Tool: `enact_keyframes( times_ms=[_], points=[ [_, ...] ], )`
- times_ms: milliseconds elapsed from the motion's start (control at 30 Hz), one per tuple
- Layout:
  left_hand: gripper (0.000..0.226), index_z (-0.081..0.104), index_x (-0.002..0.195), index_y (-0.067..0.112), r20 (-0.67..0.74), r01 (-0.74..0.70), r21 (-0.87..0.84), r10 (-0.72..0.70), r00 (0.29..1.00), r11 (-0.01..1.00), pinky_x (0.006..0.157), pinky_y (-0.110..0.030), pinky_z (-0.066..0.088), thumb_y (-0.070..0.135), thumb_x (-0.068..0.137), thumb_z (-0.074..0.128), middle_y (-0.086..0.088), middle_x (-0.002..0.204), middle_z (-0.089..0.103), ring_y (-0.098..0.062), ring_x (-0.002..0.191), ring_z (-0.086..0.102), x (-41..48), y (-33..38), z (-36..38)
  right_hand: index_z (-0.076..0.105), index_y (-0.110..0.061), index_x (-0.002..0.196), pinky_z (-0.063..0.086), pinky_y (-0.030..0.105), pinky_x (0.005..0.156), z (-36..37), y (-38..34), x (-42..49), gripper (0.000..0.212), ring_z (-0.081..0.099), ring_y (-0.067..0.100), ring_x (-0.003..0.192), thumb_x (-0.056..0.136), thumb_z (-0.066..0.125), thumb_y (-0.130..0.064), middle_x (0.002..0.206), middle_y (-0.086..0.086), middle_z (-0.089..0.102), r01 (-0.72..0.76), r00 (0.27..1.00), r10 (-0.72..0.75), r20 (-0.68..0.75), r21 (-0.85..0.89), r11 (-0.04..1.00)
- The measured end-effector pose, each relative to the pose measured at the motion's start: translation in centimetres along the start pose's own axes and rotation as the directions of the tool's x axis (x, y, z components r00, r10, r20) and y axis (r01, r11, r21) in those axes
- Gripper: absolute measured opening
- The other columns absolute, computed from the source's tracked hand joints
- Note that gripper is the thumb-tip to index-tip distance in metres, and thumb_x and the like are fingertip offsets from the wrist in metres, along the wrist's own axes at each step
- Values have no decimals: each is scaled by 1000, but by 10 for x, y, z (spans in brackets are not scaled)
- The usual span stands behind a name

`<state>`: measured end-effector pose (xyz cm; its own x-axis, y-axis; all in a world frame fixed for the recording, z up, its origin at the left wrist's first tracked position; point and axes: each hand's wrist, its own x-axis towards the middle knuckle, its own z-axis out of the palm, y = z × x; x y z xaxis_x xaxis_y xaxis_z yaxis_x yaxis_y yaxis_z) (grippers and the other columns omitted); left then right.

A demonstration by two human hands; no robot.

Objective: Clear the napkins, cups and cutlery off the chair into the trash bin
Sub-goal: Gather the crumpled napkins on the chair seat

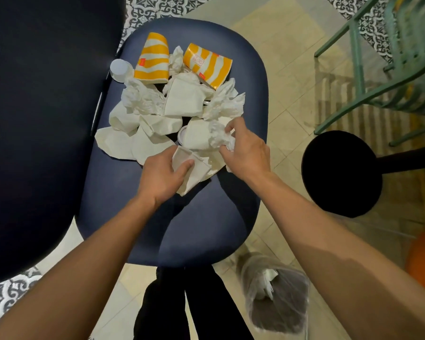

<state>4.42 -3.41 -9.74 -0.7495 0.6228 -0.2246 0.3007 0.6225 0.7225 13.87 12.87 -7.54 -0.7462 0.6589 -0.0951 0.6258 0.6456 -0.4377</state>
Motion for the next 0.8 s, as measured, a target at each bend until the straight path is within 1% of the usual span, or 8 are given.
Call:
enact_keyframes(
  times_ms=[100,167,267,367,467,533,633,800],
  points=[
    [23,62,101,19,27,-21,0,21,999,1000,62,-27,37,37,86,60,4,85,63,-15,77,54,-8,4,9,42,-32,120,35,30,63,1,6,-18,38,56,20,84,84,55,-31,99,-5,62,20,995,-19,99,-7,1000],
    [25,62,102,17,46,-29,0,29,999,1000,66,-31,43,36,86,60,-2,90,67,-20,81,58,-15,3,13,44,-33,125,36,31,64,3,10,-31,38,57,21,92,88,52,-34,104,-2,61,32,990,-27,135,-36,999],
    [25,61,102,16,92,-40,-7,40,995,999,72,-36,49,35,86,60,-5,93,69,-23,86,61,-30,-2,19,52,-28,118,36,32,65,9,17,-54,31,56,23,92,90,52,-41,99,0,56,-14,988,21,156,-47,999],
    [23,61,99,15,100,-38,-15,39,994,999,68,-31,46,35,86,61,-3,91,68,-21,84,62,-46,-7,23,53,-23,107,35,31,63,14,24,-80,30,53,21,87,90,50,-48,93,0,52,-67,982,74,172,-45,997],
    [23,61,99,16,119,-25,-32,29,992,999,72,-33,49,35,86,61,-2,91,68,-19,83,61,-62,-8,27,48,-23,91,32,31,63,16,29,-108,33,48,18,78,90,44,-56,86,-4,47,-159,976,160,150,-24,987],
    [21,61,100,19,142,-28,-42,33,989,999,71,-30,46,35,86,60,4,91,66,-14,82,58,-74,-6,32,39,-26,80,32,30,62,17,32,-128,35,47,18,74,89,40,-59,81,-5,48,-228,965,227,128,-10,974],
    [17,59,97,22,189,-37,-26,41,981,999,67,-25,38,36,87,59,10,84,61,-9,76,53,-92,-3,39,39,-25,75,32,31,63,17,40,-158,34,51,20,76,89,35,-56,81,-6,51,-344,936,338,99,52,937],
    [19,59,92,17,287,-58,-18,60,956,998,63,-28,43,35,88,57,0,82,67,-16,74,59,-117,4,61,35,-26,72,31,31,63,22,65,-198,24,46,20,71,88,39,-45,78,-5,49,-421,907,413,89,107,901]
  ],
)
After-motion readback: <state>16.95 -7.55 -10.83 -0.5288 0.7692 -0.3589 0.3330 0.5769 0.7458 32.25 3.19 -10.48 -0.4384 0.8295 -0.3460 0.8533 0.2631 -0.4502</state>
